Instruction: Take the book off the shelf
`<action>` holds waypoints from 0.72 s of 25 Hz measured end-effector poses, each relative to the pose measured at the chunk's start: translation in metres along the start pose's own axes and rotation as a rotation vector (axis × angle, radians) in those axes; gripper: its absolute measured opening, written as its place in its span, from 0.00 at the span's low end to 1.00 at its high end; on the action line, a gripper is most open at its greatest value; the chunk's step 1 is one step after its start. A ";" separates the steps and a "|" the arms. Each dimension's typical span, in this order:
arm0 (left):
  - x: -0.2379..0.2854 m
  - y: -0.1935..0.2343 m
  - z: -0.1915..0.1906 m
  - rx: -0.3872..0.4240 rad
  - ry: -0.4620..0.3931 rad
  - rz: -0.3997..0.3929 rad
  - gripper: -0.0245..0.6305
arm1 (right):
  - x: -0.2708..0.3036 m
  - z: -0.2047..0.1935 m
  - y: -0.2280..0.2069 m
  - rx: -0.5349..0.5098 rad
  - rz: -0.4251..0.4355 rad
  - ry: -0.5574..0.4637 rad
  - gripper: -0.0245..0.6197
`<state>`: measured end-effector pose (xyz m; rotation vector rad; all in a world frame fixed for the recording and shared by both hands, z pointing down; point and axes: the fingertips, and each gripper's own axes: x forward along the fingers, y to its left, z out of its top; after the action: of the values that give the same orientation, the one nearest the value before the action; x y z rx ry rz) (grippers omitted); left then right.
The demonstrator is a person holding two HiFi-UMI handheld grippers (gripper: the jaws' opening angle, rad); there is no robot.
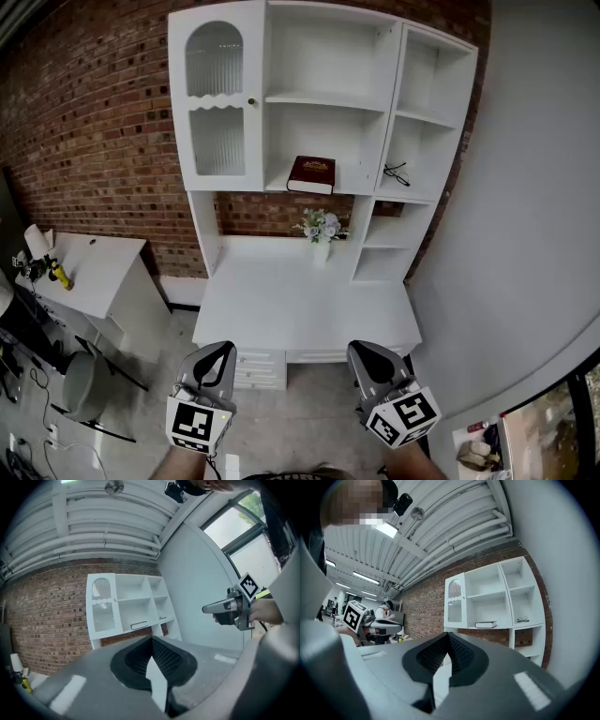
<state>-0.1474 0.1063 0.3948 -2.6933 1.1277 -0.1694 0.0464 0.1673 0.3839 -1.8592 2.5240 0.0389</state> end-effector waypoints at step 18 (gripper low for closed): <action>0.010 0.019 -0.053 -0.113 0.054 -0.126 0.04 | 0.019 -0.009 0.022 0.063 -0.044 0.010 0.07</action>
<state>-0.1640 0.0781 0.4417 -2.8778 1.0108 -0.2064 0.0199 0.1559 0.3931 -1.8950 2.4596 -0.0503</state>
